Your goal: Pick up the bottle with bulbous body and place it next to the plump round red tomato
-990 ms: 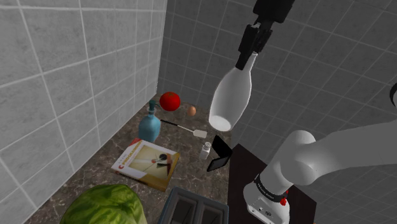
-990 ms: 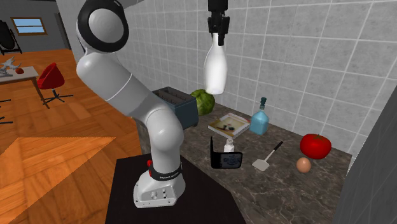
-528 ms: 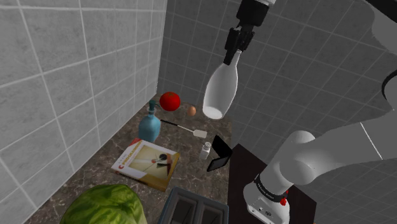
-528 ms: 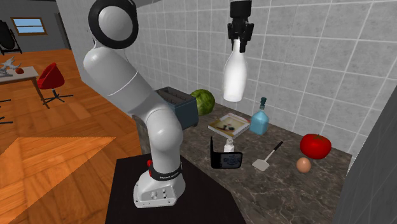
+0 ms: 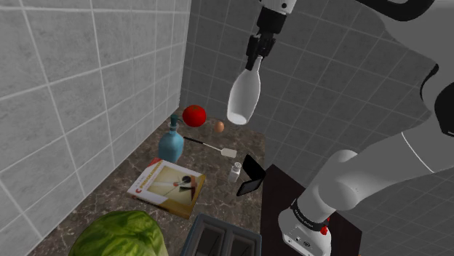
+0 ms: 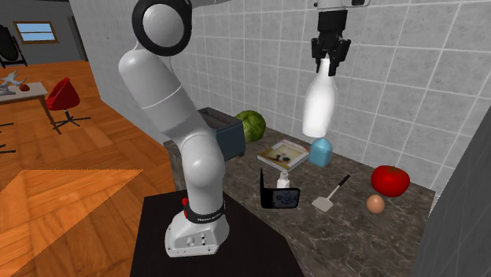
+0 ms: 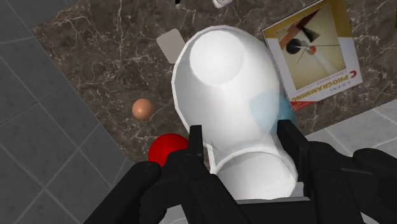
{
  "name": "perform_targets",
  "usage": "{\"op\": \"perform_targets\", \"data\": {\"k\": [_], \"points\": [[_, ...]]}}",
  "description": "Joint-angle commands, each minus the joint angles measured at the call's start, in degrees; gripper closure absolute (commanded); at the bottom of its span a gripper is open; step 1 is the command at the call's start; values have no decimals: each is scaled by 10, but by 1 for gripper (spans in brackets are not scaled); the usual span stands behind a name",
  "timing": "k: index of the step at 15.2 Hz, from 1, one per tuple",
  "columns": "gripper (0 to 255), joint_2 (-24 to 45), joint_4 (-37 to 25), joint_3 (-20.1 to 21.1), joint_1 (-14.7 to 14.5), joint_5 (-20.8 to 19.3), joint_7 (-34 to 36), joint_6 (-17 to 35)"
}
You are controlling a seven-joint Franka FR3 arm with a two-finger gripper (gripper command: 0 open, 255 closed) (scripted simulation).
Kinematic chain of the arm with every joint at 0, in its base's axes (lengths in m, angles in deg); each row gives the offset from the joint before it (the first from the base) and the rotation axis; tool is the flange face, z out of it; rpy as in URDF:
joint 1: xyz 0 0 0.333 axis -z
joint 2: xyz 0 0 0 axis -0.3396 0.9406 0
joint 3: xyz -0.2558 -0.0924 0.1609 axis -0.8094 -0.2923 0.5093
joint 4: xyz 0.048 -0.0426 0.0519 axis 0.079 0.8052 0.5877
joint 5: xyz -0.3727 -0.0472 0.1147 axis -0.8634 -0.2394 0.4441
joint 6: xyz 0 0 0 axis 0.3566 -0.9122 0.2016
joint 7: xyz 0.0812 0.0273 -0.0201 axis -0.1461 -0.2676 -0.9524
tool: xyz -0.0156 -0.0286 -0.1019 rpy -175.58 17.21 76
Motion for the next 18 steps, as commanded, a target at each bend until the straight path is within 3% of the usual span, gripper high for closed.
{"op": "perform_targets", "data": {"k": [1,10,18], "points": [[255,28,-16,-13,6,-6,-19,12],[255,168,-116,-65,36,-14,-100,52],[255,325,-272,-100,69,2,-167,52]]}}
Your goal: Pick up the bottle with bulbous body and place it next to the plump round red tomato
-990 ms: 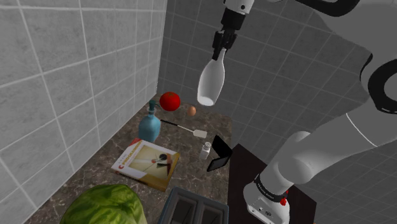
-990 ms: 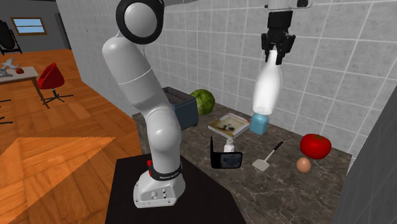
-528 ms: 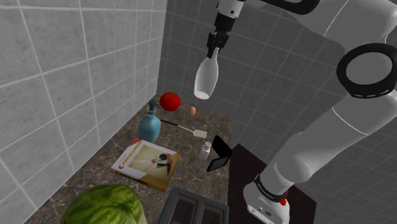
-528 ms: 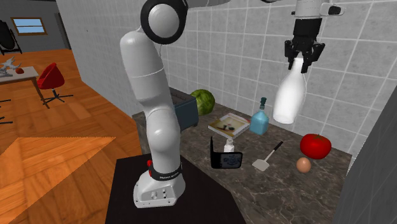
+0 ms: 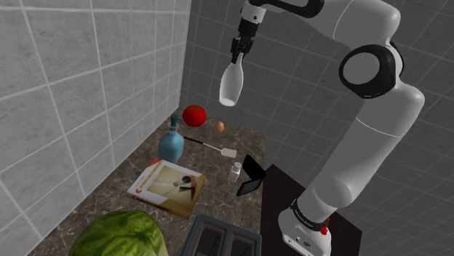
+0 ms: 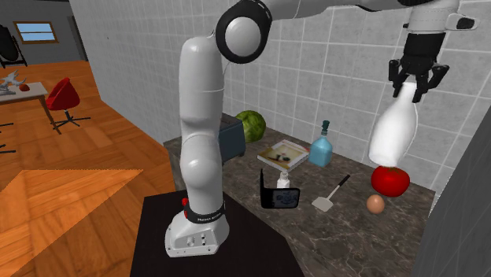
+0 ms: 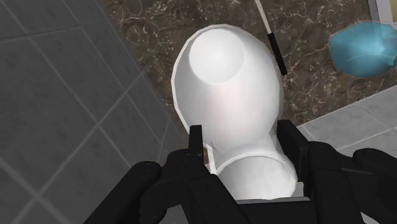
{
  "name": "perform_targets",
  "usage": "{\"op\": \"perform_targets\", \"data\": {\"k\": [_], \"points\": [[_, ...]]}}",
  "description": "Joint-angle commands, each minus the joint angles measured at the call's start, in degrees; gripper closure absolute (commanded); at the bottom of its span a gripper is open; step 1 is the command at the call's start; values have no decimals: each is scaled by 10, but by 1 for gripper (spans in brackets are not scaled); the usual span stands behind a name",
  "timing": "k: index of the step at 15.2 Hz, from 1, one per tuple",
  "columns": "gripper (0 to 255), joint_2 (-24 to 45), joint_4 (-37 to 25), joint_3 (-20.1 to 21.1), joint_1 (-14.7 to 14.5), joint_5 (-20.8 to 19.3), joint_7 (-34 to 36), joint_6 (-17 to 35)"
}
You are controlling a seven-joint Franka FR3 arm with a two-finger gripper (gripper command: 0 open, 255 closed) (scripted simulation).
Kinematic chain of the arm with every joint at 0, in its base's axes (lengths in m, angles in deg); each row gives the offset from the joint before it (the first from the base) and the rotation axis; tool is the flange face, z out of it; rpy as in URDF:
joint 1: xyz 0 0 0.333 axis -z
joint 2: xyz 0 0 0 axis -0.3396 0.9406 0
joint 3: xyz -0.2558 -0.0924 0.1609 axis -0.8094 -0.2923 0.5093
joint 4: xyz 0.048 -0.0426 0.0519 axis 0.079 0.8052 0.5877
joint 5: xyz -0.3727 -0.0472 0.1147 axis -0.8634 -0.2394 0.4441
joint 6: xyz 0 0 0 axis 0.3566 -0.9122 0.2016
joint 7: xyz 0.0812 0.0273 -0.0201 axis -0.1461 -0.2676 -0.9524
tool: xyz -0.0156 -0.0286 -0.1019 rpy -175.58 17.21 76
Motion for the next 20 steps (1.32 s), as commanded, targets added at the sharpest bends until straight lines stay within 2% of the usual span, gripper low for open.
{"op": "perform_targets", "data": {"k": [1,6,8,9,13,20], "points": [[255,47,-52,-7,10,7,-16,-6],[255,183,-227,-17,43,27,-50,-46],[255,262,-345,-17,62,38,-60,-85],[255,320,-441,-16,75,44,-62,-122],[255,267,-316,-17,65,38,-65,-51],[255,229,-197,-16,58,33,-67,29]]}}
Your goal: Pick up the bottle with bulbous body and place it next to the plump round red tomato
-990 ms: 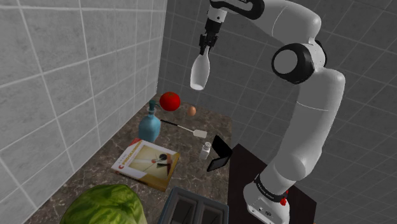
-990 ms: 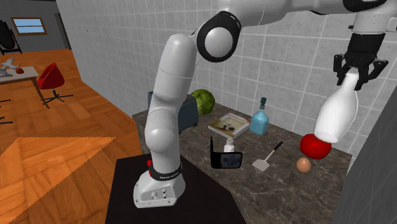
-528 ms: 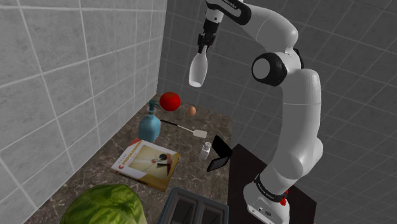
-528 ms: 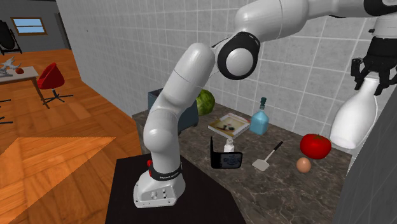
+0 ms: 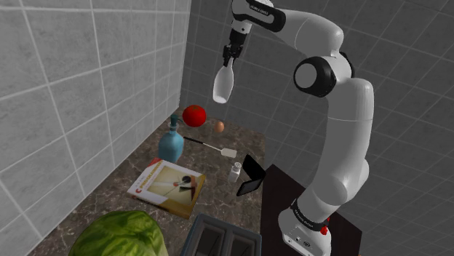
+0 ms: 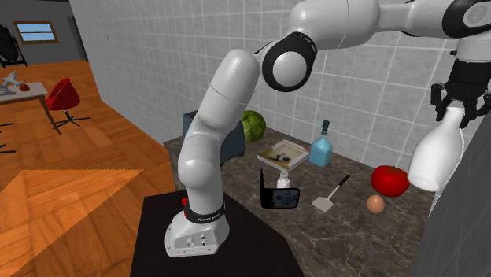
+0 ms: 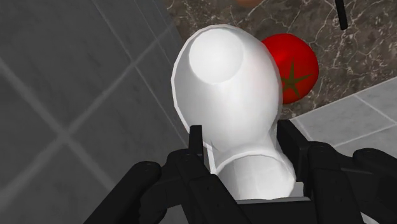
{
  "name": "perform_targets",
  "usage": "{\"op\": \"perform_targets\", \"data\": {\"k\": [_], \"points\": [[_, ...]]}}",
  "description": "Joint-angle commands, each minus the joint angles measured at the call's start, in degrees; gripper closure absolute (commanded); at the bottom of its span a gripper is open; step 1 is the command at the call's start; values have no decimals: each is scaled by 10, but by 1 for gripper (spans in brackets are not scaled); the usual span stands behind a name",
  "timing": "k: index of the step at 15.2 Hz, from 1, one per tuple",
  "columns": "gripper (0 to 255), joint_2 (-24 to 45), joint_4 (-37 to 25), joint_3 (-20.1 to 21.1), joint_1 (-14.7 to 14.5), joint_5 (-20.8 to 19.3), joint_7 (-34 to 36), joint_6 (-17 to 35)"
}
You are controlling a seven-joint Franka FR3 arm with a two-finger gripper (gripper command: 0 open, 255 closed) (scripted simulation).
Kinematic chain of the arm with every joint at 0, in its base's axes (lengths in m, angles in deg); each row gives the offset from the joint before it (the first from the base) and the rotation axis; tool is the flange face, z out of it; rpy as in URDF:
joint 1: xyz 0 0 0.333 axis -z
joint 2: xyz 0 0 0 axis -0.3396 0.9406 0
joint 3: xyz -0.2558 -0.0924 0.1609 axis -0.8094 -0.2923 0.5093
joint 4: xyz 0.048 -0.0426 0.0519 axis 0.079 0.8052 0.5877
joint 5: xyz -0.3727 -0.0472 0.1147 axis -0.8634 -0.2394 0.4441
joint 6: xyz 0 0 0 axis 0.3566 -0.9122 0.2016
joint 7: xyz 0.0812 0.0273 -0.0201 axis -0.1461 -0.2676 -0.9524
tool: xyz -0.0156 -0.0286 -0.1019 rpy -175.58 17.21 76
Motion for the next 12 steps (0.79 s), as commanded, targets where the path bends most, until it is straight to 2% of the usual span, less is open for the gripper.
{"op": "perform_targets", "data": {"k": [1,12], "points": [[255,11,31,-2,4,0,-3,17],[255,-7,143,3,1,-3,-5,113]]}}
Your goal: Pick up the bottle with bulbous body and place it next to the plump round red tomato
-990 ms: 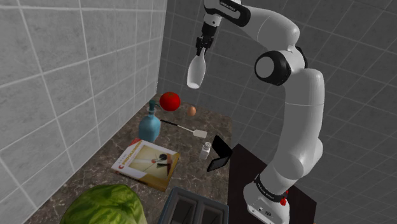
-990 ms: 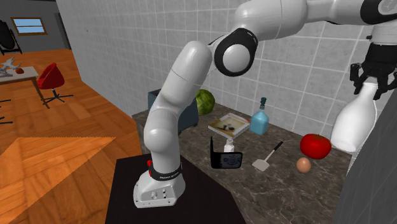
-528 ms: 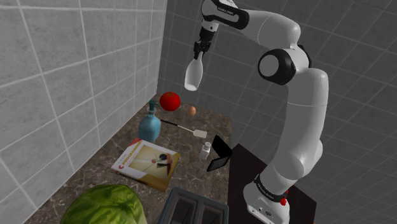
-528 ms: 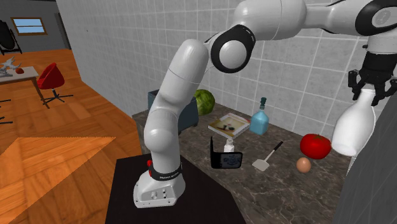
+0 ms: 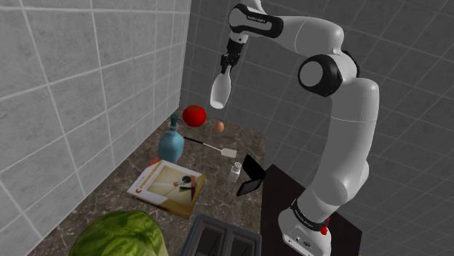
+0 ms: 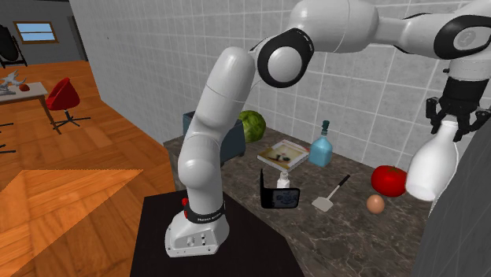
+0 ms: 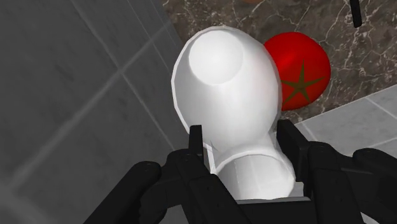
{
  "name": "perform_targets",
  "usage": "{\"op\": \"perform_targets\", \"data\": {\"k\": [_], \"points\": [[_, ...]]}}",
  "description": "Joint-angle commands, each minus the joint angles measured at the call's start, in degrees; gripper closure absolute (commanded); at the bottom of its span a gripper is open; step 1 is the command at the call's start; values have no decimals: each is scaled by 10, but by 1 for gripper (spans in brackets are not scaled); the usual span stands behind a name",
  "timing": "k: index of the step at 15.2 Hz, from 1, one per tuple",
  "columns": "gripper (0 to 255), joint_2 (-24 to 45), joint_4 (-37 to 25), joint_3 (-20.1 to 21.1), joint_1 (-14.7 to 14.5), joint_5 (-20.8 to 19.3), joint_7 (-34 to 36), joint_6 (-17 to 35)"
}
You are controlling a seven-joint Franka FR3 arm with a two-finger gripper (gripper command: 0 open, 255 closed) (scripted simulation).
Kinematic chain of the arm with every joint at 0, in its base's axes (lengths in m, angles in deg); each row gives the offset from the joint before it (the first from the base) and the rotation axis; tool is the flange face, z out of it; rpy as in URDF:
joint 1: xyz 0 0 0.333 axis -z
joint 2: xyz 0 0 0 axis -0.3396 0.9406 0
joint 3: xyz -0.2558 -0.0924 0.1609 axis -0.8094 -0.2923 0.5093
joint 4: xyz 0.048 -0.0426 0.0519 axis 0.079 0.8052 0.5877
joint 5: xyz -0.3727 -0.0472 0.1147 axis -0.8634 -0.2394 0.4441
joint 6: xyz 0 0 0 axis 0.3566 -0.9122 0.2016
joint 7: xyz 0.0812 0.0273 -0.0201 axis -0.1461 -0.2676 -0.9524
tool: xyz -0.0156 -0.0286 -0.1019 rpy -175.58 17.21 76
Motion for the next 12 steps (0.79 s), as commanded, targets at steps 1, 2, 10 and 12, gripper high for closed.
{"op": "perform_targets", "data": {"k": [1,2,10,12], "points": [[255,19,45,-2,2,-3,-4,32],[255,19,53,-2,2,-3,-4,40],[255,24,108,4,4,-4,-5,99],[255,24,108,5,6,-4,-5,99]]}}
